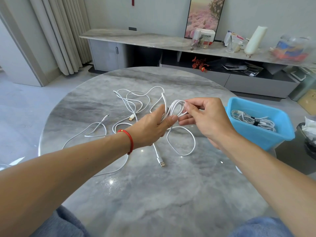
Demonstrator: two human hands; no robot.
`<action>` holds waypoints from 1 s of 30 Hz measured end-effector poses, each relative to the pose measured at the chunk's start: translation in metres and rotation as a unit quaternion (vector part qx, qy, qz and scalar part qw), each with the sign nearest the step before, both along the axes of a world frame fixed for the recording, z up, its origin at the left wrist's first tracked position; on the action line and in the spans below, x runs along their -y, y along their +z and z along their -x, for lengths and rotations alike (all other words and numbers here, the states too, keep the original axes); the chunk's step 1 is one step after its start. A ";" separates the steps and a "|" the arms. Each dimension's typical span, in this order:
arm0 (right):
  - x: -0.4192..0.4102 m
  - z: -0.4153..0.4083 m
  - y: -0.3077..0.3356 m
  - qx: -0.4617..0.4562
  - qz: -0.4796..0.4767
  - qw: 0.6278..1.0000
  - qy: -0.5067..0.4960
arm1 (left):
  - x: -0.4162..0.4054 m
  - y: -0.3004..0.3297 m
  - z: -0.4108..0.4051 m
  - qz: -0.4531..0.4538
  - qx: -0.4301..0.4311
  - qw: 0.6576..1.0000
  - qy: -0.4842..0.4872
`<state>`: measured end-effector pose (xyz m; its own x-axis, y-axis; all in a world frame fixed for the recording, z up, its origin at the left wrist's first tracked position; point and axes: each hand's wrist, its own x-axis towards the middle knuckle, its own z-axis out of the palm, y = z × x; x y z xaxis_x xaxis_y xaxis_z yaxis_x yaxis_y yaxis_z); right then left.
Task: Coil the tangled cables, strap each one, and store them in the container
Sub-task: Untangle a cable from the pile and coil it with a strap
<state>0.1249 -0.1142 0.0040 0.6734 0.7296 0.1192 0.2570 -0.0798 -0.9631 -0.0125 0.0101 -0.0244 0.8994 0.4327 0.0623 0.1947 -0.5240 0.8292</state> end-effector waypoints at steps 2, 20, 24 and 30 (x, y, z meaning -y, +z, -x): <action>0.001 -0.001 -0.001 -0.001 -0.005 1.000 0.001 | 0.001 0.000 -0.001 -0.025 -0.001 1.000 -0.004; -0.002 0.005 -0.005 0.187 0.107 0.976 -0.030 | -0.015 -0.001 0.000 0.029 0.029 0.997 0.064; -0.005 0.011 -0.016 0.225 0.218 0.945 0.091 | -0.016 0.007 0.002 0.195 0.110 0.972 0.064; -0.007 0.028 -0.028 0.159 0.302 0.898 0.276 | -0.016 0.018 0.000 0.515 0.209 0.823 0.116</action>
<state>0.0973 -0.1076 -0.0237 0.1915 0.9380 -0.2889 0.6730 -0.3398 -0.6570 -0.0128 0.0260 -0.0069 0.7787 0.6059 -0.1625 -0.2241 0.5107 0.8300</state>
